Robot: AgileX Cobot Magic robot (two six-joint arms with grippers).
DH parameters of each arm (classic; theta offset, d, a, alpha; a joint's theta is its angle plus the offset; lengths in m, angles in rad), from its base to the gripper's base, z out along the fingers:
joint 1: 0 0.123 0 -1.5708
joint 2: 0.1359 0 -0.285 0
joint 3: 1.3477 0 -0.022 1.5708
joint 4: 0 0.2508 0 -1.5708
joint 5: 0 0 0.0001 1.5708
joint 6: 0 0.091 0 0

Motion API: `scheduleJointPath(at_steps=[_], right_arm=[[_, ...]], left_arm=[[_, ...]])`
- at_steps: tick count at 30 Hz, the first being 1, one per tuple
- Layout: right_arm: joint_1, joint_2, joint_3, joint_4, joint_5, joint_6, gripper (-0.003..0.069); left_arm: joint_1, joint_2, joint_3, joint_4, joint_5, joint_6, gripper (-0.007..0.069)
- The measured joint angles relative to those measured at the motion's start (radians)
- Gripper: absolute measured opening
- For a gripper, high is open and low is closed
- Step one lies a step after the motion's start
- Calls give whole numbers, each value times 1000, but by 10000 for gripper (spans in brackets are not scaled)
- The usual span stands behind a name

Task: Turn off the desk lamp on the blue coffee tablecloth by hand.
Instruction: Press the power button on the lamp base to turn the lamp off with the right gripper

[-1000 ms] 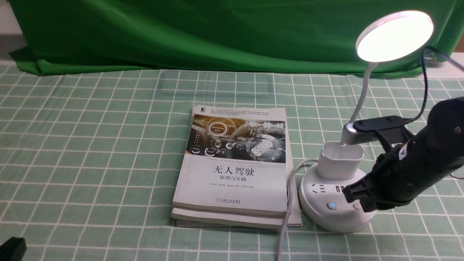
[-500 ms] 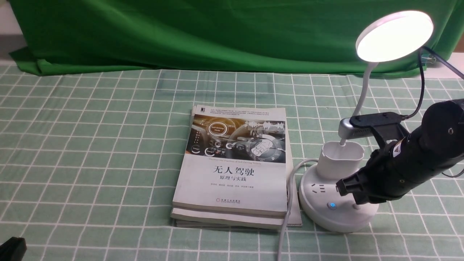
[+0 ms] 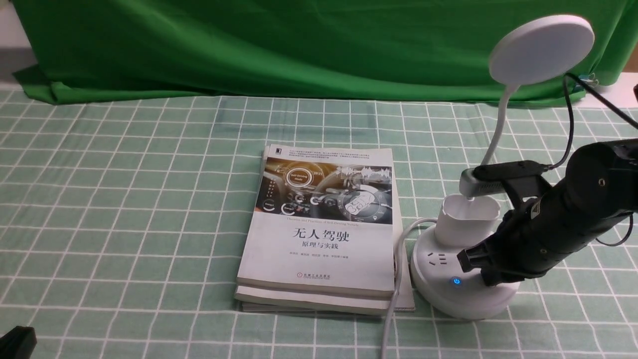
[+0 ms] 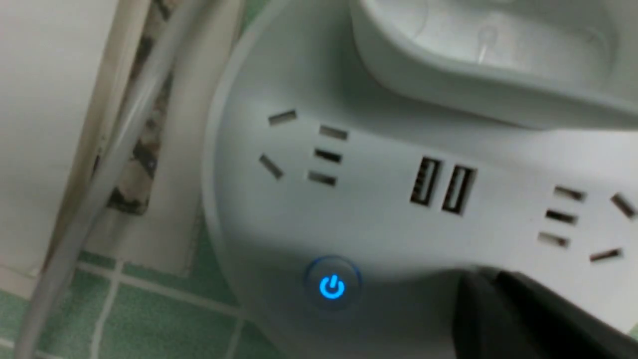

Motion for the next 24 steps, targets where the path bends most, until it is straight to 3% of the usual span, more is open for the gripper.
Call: scheduleJointPath(at_steps=[12, 24], right_arm=[[0, -78, 2, 4, 3, 0, 36], [0, 4, -1, 6, 16, 1, 36]], left_arm=[[0, 0, 0, 0, 0, 0, 0], [0, 0, 0, 1, 0, 0, 0]])
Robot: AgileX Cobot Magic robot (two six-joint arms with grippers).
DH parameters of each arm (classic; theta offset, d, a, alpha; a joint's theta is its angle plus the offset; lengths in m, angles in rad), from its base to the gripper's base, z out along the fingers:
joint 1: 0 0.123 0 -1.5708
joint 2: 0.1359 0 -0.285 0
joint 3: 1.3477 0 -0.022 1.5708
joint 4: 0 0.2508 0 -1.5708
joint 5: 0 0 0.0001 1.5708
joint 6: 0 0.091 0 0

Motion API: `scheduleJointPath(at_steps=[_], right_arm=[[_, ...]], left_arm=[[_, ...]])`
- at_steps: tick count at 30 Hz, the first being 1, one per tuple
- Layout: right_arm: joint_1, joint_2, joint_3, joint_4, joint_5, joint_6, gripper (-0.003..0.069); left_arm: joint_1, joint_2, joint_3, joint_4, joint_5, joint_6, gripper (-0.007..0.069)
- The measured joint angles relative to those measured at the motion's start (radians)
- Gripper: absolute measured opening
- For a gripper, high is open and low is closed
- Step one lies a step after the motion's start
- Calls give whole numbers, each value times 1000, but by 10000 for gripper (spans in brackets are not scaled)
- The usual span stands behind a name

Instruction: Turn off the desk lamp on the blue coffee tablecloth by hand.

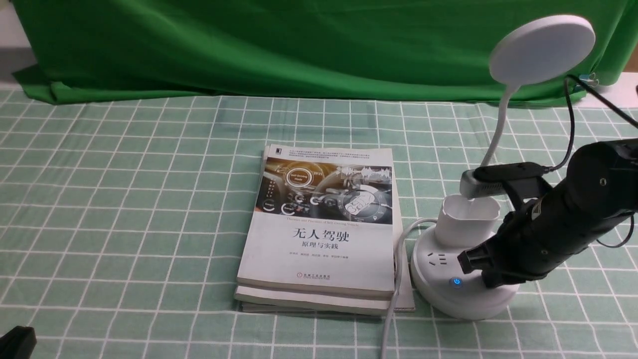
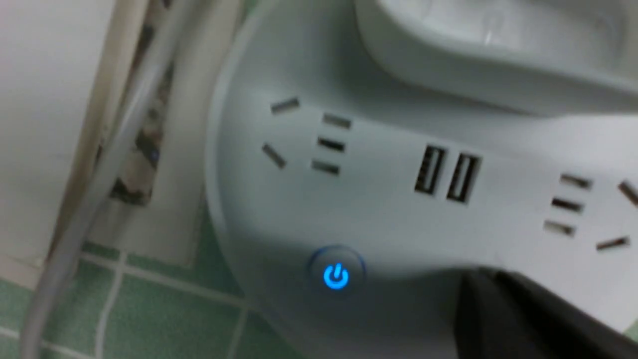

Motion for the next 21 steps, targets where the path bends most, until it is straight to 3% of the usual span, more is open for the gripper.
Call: scheduleJointPath(at_steps=[9, 21], right_arm=[[0, -22, 3, 0, -2, 0, 36], [0, -309, 37, 0, 76, 5, 36]], left_arm=[[0, 0, 0, 2, 0, 0, 0], [0, 0, 0, 2, 0, 0, 0]])
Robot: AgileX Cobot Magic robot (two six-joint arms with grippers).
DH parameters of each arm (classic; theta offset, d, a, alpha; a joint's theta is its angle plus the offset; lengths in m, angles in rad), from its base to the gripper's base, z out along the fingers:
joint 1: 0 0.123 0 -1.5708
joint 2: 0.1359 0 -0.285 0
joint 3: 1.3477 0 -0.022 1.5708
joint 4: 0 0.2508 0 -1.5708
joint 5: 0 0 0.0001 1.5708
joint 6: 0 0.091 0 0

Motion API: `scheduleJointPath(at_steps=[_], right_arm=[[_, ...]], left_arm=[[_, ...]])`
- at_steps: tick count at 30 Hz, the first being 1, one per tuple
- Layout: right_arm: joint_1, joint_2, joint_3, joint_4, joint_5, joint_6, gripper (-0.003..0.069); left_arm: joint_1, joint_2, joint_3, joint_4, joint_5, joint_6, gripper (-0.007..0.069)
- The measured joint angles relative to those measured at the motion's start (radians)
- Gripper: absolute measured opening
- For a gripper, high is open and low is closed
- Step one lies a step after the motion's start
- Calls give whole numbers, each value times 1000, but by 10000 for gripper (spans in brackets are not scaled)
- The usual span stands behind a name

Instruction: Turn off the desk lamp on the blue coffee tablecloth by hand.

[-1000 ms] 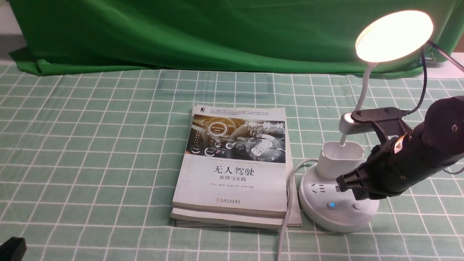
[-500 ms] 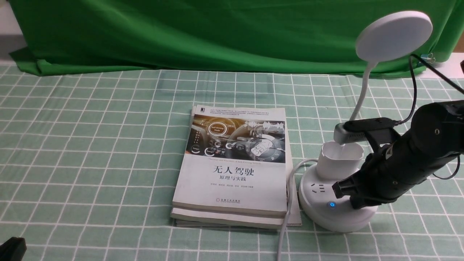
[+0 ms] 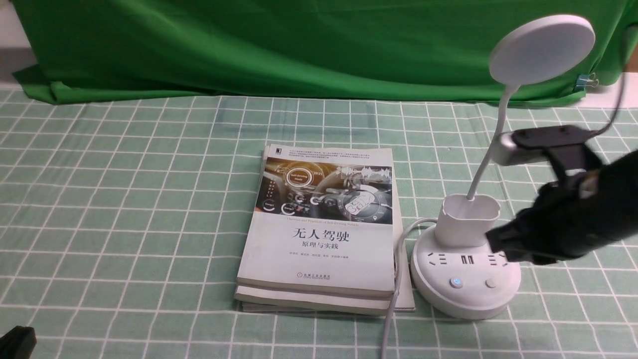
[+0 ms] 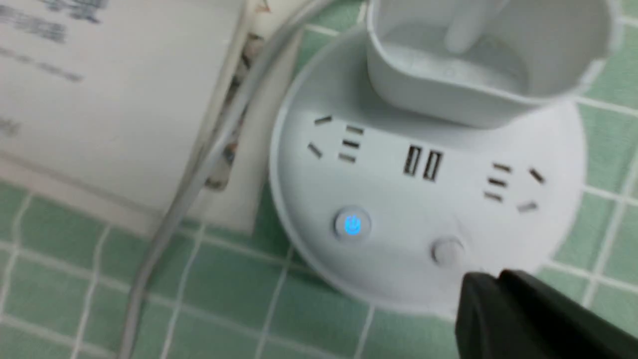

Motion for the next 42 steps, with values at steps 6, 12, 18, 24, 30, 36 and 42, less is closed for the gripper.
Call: scheduleJointPath(at_steps=[6, 12, 18, 24, 30, 36, 42], right_arm=[[0, -231, 130, 0, 2, 32, 36], [0, -435, 273, 1, -13, 60, 46], [0, -586, 321, 3, -9, 165, 62], [0, -659, 324, -5, -17, 173, 70], [-4, -699, 353, -41, -77, 166, 42], [-114, -922, 601, -55, -352, 22, 29], [-197, -1177, 843, -58, -518, -10, 31]], left_arm=[[0, 0, 0, 0, 0, 0, 0], [0, 0, 0, 0, 0, 0, 0], [0, 0, 0, 0, 0, 0, 0], [0, 0, 0, 0, 0, 0, 0], [0, 0, 0, 0, 0, 0, 0], [0, 0, 0, 0, 0, 0, 0], [0, 0, 0, 0, 0, 0, 0]])
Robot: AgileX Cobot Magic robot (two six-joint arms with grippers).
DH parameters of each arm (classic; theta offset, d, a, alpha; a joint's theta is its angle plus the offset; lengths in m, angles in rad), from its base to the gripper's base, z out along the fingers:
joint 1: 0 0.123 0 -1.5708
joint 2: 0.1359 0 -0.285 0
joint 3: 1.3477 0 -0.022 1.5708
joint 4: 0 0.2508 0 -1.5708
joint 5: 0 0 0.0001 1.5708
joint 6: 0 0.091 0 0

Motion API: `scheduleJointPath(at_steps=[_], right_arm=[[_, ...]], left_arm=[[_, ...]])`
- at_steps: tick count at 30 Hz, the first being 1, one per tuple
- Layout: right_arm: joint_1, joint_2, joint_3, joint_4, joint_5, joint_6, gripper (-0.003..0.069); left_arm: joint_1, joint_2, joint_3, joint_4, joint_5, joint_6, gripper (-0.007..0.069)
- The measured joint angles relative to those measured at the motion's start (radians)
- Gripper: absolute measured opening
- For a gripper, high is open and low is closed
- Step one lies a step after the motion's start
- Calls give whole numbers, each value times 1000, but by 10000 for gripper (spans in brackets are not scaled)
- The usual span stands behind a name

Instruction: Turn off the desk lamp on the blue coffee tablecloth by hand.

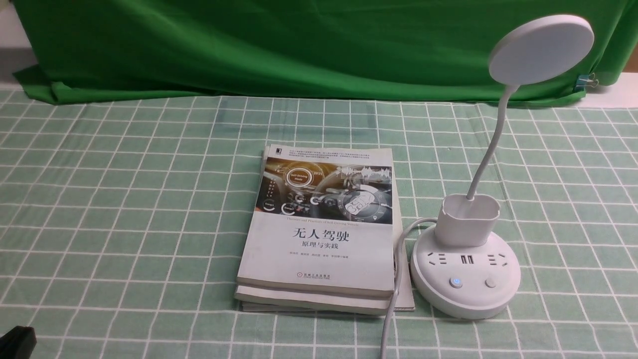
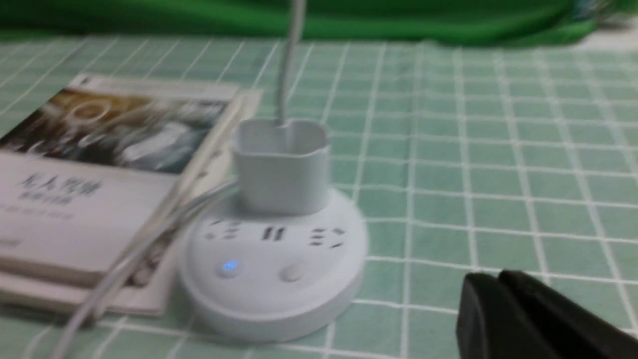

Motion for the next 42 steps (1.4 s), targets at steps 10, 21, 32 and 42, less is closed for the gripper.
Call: scheduleJointPath(at_steps=[10, 21, 32, 42], right_arm=[[-42, -199, 81, -10, -10, -2, 36], [-42, -200, 81, -12, -6, -2, 43], [-42, -200, 81, -14, -6, -36, 71], [-42, -200, 81, -14, -6, 13, 90]], left_arm=[[0, 0, 0, 0, 0, 0, 0], [0, 0, 0, 0, 0, 0, 0], [0, 0, 0, 0, 0, 0, 0], [0, 0, 0, 0, 0, 0, 0]])
